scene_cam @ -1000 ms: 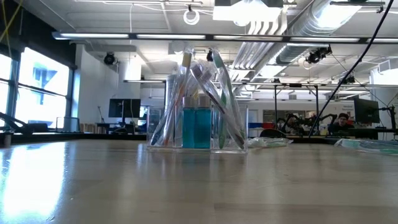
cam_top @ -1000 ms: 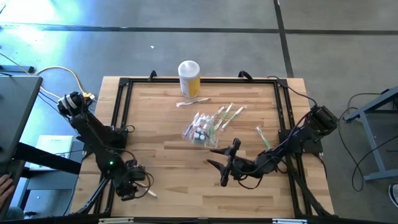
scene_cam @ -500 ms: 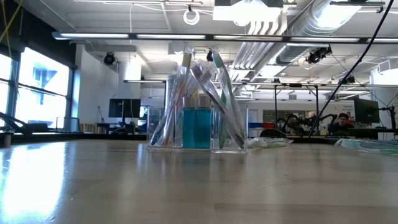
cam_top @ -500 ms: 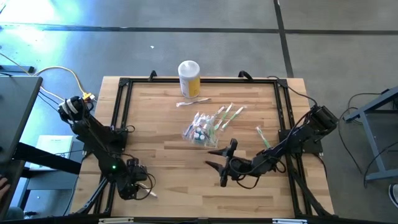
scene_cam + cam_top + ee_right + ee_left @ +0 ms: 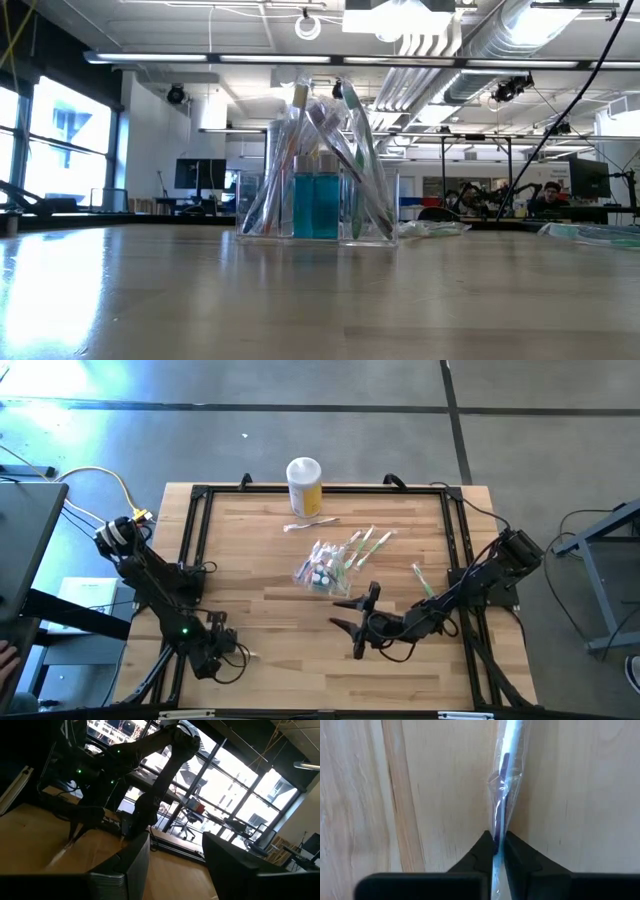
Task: Pick & Place toothbrushing station
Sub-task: Put the violet toothbrush into the transparent organizer
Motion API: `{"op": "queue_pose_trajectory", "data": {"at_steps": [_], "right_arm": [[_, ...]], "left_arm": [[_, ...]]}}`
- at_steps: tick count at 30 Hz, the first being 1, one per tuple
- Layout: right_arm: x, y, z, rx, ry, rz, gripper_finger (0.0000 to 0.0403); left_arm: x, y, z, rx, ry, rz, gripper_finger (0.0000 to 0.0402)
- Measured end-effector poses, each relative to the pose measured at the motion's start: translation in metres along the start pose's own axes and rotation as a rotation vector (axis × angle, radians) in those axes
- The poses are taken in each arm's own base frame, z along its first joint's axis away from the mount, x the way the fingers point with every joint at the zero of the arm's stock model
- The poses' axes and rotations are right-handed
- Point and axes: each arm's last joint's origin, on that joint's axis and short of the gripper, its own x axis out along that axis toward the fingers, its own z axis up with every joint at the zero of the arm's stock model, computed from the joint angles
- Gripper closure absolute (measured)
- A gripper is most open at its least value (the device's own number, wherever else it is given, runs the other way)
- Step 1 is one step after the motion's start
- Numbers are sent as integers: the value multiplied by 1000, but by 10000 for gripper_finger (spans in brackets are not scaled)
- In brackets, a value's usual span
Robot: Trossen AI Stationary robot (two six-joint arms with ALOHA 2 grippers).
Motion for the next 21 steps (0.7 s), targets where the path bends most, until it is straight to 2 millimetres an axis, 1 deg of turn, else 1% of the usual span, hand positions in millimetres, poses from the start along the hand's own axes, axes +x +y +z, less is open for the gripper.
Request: {"op": "queue_pose_trajectory", "data": {"at_steps": [1,3,6,8,10,11,13,15,19,21], "right_arm": [[0,0,0,1,0,0,228],[0,0,0,11,1,-1,228],[0,0,0,92,3,-5,228],[1,-2,-1,123,12,-23,228],[3,-4,-3,148,33,-68,228],[4,-6,-4,161,49,-99,228],[7,-10,-6,185,75,-154,228],[10,-13,-10,216,94,-177,228],[16,-15,-21,284,126,-134,228],[20,-16,-26,352,131,-59,228]], "left_arm": [[0,0,0,1,3,4,385],[0,1,0,1,7,10,382],[-3,-1,1,27,17,19,386],[-11,-5,5,65,37,36,394],[-23,-6,11,103,79,86,394],[-33,-8,16,132,88,112,394],[-55,-14,30,186,51,146,394],[-74,-17,43,262,38,239,395],[-99,-32,73,478,33,383,396],[-103,-39,90,592,58,469,396]]}}
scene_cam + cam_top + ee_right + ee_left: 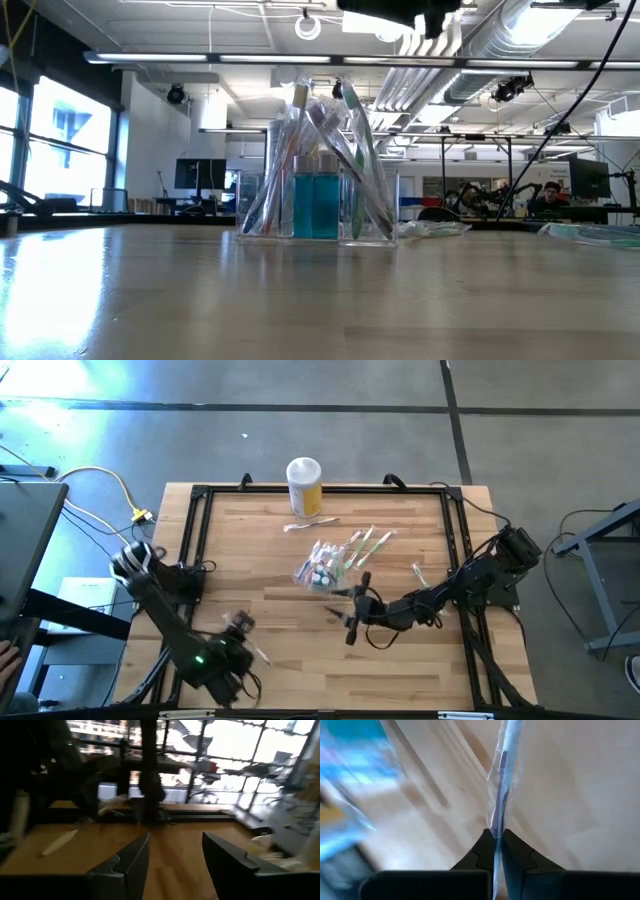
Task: Pick & Place toothbrushing station
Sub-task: Put the violet toothbrush into the transparent organizer
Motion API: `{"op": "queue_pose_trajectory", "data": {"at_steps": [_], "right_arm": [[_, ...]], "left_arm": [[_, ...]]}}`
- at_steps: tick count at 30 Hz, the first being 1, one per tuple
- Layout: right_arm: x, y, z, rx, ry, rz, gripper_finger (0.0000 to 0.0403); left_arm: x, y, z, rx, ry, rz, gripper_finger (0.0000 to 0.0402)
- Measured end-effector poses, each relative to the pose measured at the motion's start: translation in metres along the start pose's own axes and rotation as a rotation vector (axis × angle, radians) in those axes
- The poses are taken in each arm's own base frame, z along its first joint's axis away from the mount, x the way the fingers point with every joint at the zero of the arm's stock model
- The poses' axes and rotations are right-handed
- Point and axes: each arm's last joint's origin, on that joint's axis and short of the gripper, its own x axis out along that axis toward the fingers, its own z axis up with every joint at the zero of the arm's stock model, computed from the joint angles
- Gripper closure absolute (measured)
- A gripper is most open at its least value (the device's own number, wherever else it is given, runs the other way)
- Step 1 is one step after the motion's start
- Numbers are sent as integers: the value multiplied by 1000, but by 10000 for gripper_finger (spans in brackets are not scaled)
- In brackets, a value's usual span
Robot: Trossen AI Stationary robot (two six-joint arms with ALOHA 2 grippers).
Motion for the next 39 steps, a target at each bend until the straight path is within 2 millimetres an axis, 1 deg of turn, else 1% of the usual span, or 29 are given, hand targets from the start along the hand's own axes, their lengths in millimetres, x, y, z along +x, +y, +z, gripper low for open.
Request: {"op": "queue_pose_trajectory", "data": {"at_steps": [5,7,9,11,14,16,18,20,24,32,39], "right_arm": [[13,-10,-3,243,77,339,228],[18,-15,-5,327,114,449,228],[22,-20,-7,374,148,524,228],[26,-24,-8,397,165,556,228],[29,-26,-12,397,189,548,228],[29,-26,-12,398,187,549,228],[29,-26,-12,399,184,552,228],[29,-25,-11,393,181,560,228],[26,-22,-10,363,171,621,228],[18,-11,-9,274,139,595,228],[19,-13,-8,271,126,583,228]], "left_arm": [[7,3,46,294,61,154,394],[13,2,61,399,87,199,393],[21,2,76,493,101,255,393],[26,3,89,566,104,347,393],[30,6,108,641,85,504,392],[32,8,118,695,75,598,392],[31,7,129,741,37,655,392],[30,8,135,816,33,669,392],[31,13,143,884,31,692,392],[39,35,149,840,55,717,391],[43,49,157,837,56,744,391]]}}
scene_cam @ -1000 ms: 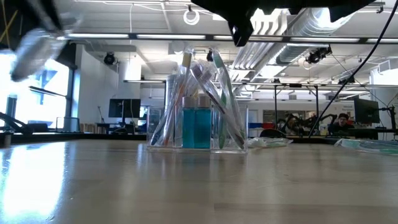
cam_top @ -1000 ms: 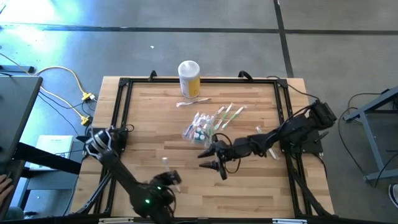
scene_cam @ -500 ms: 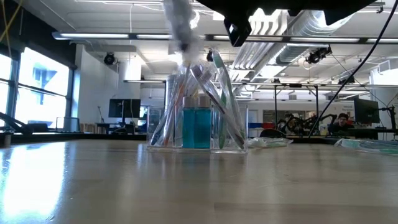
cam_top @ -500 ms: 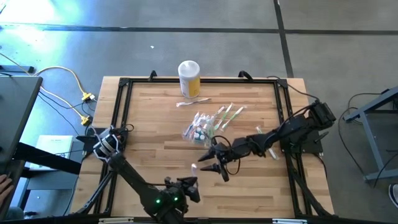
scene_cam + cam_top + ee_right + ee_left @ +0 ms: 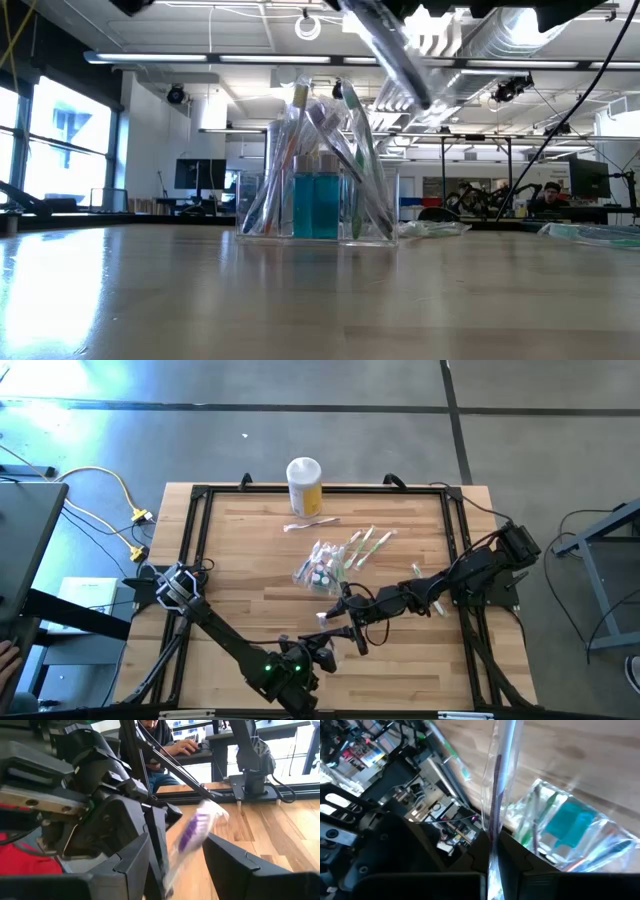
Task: Pick & Place toothbrushing station
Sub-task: Put the violet toothbrush into the transparent organizer
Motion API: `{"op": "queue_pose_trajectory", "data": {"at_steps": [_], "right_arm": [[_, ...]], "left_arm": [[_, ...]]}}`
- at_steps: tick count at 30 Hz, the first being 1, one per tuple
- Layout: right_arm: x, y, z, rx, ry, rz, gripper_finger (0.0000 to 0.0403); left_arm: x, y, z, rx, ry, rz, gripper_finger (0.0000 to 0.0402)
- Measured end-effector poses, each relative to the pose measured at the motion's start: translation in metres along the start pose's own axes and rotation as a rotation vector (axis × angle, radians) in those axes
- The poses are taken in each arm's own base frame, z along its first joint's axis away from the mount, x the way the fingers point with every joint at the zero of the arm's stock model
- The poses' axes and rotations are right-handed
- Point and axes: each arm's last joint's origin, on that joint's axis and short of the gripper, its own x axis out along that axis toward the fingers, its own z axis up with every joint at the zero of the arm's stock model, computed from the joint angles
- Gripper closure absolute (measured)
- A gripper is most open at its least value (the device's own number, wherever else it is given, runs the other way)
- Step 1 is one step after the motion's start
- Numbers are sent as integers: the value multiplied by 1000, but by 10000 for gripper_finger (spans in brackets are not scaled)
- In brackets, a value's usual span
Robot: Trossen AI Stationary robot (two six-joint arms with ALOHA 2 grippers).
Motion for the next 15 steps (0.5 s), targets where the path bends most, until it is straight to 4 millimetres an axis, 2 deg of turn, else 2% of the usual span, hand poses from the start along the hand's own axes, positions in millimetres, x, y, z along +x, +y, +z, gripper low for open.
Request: {"op": "queue_pose_trajectory", "data": {"at_steps": [10,15], "right_arm": [[0,-1,0,-6,0,-6,228],[0,-6,1,-5,-3,-19,255]], "left_arm": [[2,7,2,-19,0,40,391],[2,8,2,-30,0,46,391]]}}
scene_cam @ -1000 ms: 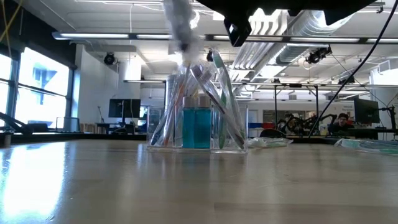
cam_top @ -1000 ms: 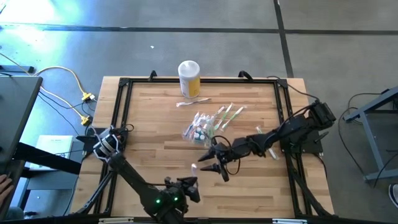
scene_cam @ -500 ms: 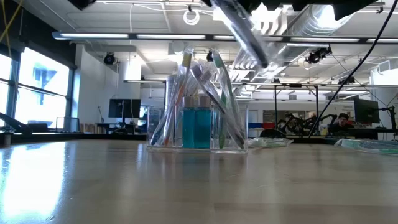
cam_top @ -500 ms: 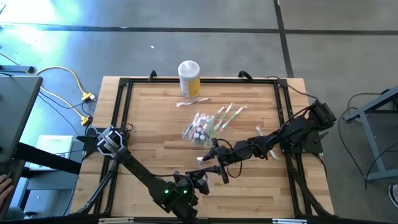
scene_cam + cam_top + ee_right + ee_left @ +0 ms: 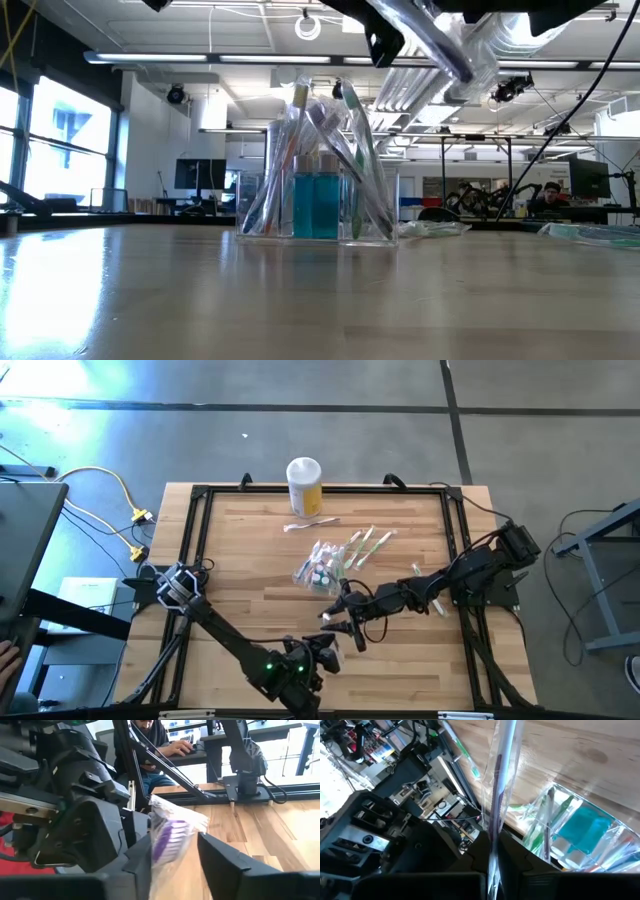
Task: Pick & Place toothbrushing station
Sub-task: Put the violet toothbrush into the transparent organizer
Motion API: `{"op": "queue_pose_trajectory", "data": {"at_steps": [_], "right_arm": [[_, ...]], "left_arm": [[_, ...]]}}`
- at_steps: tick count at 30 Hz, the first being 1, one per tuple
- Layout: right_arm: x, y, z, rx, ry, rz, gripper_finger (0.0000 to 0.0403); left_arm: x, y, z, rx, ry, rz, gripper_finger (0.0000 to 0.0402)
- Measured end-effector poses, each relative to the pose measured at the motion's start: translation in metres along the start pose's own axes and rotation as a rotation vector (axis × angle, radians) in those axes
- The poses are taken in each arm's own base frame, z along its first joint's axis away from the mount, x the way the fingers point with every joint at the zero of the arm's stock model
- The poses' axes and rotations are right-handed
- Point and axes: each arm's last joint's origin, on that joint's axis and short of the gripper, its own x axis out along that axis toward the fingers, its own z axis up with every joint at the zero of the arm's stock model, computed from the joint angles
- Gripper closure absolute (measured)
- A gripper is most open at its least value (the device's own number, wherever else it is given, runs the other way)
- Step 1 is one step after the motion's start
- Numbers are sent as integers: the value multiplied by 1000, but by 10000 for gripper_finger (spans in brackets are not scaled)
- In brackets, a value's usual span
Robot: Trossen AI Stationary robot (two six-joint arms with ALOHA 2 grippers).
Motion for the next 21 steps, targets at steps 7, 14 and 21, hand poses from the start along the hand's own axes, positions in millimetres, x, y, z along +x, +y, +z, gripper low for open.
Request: {"op": "queue_pose_trajectory", "data": {"at_steps": [7,14,21], "right_arm": [[0,-2,0,-21,4,9,359],[0,-1,0,-53,7,27,379],[0,-3,-1,-101,8,-22,390]], "left_arm": [[1,-1,0,12,3,-4,391],[1,-1,0,-86,-3,-10,344],[-4,-2,0,-57,32,16,243]]}}
